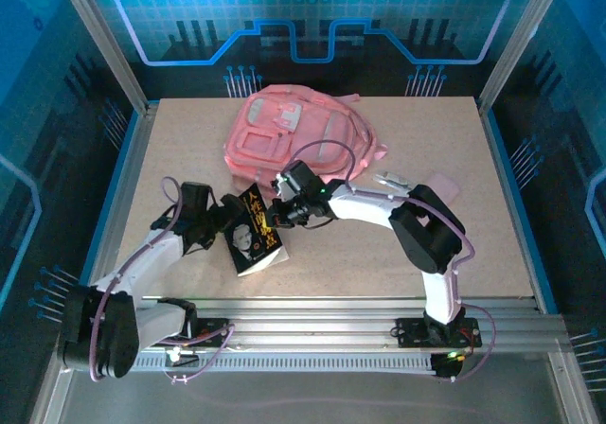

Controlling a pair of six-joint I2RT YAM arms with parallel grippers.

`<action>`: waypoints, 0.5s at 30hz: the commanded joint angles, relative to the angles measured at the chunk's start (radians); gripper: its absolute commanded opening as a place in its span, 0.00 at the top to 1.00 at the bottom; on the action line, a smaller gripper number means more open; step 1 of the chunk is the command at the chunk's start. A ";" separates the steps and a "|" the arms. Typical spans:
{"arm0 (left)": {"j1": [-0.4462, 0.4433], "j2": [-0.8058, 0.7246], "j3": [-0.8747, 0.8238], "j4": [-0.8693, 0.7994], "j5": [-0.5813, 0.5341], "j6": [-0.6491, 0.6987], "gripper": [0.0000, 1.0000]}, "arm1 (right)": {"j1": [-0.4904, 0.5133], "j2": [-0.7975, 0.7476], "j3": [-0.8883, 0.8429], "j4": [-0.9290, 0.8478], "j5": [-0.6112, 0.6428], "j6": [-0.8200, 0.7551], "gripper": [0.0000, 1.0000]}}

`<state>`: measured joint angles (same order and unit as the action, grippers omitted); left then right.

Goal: Pack the student bag

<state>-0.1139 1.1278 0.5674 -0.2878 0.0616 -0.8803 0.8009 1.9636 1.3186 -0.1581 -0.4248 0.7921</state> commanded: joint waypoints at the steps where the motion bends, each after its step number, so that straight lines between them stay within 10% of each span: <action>1: 0.017 -0.027 0.016 0.036 0.053 0.047 0.01 | -0.063 -0.069 -0.019 0.069 -0.096 -0.011 1.00; 15: -0.016 0.042 -0.132 0.237 0.090 -0.040 0.01 | -0.165 0.171 -0.125 0.215 -0.164 0.121 1.00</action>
<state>-0.1162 1.1507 0.4522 -0.1055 0.1471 -0.9001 0.6498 2.0777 1.2243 0.0372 -0.5911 0.8742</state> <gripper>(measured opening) 0.989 0.049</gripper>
